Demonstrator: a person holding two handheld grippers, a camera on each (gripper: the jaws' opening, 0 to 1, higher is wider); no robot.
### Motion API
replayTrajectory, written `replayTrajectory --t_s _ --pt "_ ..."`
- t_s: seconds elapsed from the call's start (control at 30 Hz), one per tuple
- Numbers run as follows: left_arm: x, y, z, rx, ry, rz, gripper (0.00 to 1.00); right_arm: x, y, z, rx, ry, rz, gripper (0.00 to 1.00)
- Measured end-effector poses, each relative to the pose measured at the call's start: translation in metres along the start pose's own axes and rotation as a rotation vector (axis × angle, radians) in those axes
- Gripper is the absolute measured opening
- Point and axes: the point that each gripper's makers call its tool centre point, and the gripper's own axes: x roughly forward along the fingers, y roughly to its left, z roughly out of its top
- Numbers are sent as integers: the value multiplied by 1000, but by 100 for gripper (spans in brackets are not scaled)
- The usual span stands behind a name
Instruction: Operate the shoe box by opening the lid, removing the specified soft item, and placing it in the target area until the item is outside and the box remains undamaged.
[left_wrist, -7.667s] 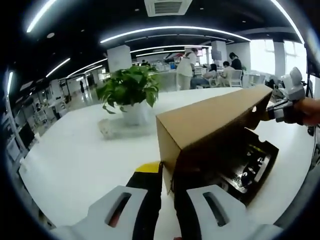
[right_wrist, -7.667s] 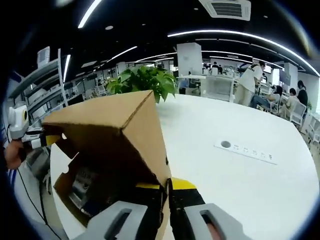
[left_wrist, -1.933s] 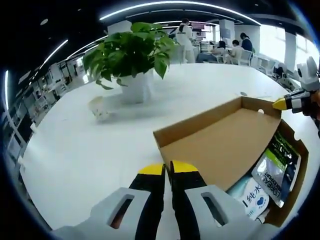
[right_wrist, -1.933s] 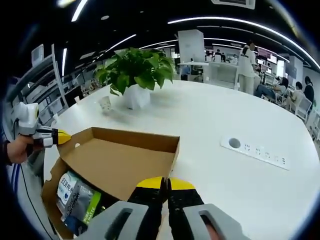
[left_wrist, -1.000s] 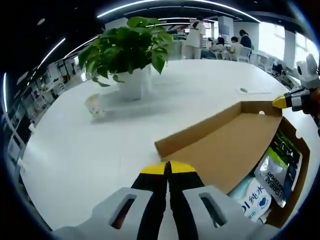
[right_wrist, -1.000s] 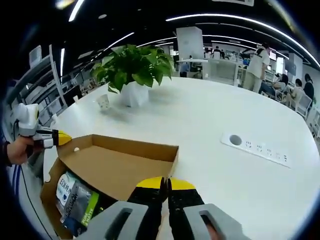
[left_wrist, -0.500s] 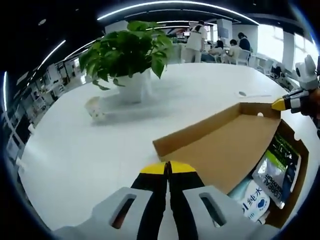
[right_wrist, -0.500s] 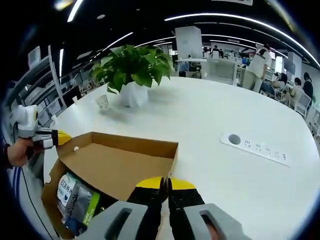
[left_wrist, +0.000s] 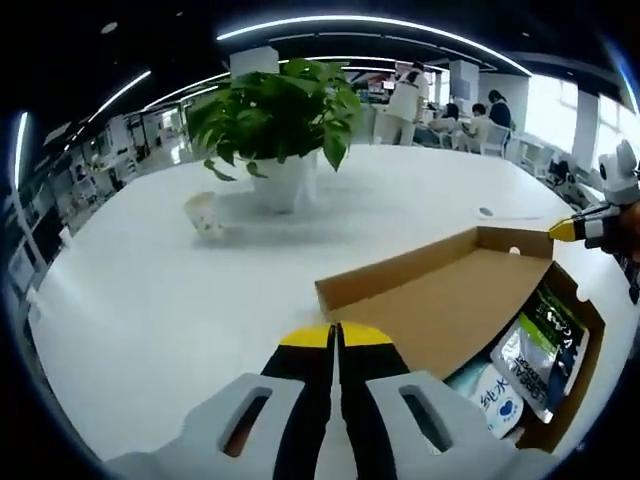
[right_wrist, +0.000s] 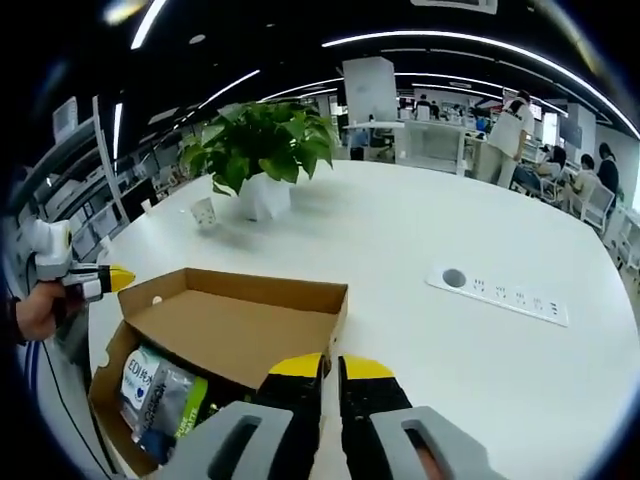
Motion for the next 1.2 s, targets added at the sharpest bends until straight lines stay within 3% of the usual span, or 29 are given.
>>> replayTrajectory --t_s 0.2,0.4,0.83,1.2 --pt "-12 -5 5 -40 -46 -29 3 -14 0 2 10 -20 -3 4" --pt "-26 -14 6 -22 -62 -56 6 -28 8 -1 24 -48 4 7" --pt "-47 -28 11 -46 -107 -84 10 -47 20 -28 41 -56 41 16" --pt "-57 -67 -4 -62 -91 -149 15 -59 27 -35 45 -78 85 22"
